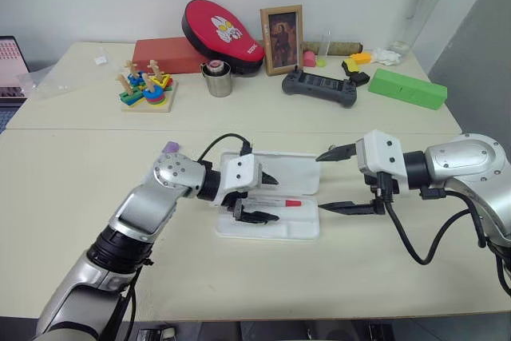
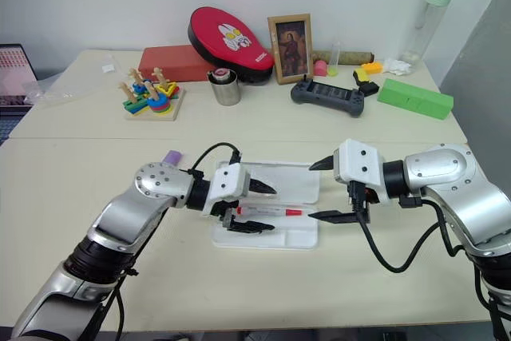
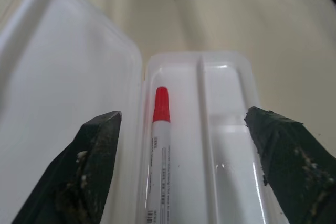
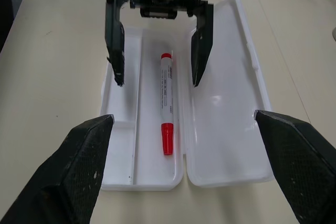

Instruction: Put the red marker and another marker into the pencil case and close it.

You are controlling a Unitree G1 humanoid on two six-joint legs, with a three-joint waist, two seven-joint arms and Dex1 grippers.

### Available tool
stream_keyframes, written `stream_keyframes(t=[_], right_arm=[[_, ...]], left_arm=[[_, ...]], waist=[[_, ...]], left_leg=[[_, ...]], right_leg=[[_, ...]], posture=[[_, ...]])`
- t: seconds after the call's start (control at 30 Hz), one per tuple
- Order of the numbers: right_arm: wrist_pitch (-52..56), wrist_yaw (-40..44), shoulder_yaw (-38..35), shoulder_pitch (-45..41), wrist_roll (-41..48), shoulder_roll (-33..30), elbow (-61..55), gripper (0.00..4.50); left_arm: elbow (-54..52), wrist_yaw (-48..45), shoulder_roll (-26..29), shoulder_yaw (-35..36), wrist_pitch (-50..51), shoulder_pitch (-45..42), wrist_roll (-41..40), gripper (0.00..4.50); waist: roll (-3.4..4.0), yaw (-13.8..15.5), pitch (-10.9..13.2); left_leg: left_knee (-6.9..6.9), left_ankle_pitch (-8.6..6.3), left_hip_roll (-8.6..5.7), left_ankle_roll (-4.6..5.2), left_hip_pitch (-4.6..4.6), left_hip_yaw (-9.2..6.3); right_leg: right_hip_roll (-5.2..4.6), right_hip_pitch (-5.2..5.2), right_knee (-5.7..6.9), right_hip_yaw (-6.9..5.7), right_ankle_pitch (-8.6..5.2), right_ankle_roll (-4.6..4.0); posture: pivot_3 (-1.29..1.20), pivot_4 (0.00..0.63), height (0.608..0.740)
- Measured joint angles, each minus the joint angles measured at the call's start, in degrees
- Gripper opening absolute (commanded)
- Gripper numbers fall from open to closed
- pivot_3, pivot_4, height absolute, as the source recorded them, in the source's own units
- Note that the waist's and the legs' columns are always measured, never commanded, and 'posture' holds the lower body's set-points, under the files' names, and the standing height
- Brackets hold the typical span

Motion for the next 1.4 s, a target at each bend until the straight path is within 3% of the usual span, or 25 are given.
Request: stream_keyframes(t=[0.17, 0.47, 0.77, 1.07, 1.4], right_arm=[[-0.60, 0.49, -0.69, -1.56, -0.29, -0.80, 2.57, 4.50], [-0.64, -4.05, -0.20, -3.76, -4.10, 1.91, 7.33, 4.50], [0.70, -9.90, 1.41, -6.60, -9.75, 5.92, 15.87, 4.50], [0.70, -5.97, -0.11, -6.72, -4.89, 6.22, 11.94, 4.50], [1.02, 0.82, -2.22, -6.15, 2.09, 3.18, 2.75, 4.50]], left_arm=[[-7.50, -4.02, 8.08, 8.32, 7.69, 3.39, -10.27, 4.47], [-11.93, -0.67, 14.21, 21.02, 16.25, 7.37, -19.52, 4.47], [-15.71, 11.40, 13.70, 30.92, 22.13, 8.21, -25.28, 4.47], [-6.65, 28.97, 9.95, 33.85, 22.39, 10.14, -18.70, 4.47], [11.09, 40.63, 4.25, 29.40, 18.62, 13.66, -6.26, 4.47]], waist=[[0.03, -0.19, 0.02], [0.03, -0.35, 0.02], [0.06, -0.63, 0.04], [0.05, -0.72, 0.04], [0.04, -0.63, 0.05]], left_leg=[[0.00, 0.00, 0.00, 0.00, 0.01, 0.00], [0.00, 0.00, 0.01, 0.01, 0.02, 0.00], [-0.03, 0.00, 0.00, 0.01, 0.02, 0.00], [-0.04, 0.00, 0.00, 0.01, 0.01, 0.00], [-0.04, 0.00, 0.00, 0.00, 0.02, -0.01]], right_leg=[[0.00, 0.01, 0.00, -0.01, -0.02, 0.02], [0.00, -0.02, 0.00, 0.00, -0.12, 0.14], [0.00, -0.01, 0.00, 0.00, -0.09, 0.05], [0.00, -0.01, -0.01, 0.00, -0.04, -0.03], [0.00, -0.01, 0.00, -0.02, -0.03, -0.03]], posture=[[0.00, 0.150, 0.740], [0.00, 0.150, 0.740], [0.00, 0.150, 0.740], [0.00, 0.150, 0.740], [0.00, 0.150, 0.740]])
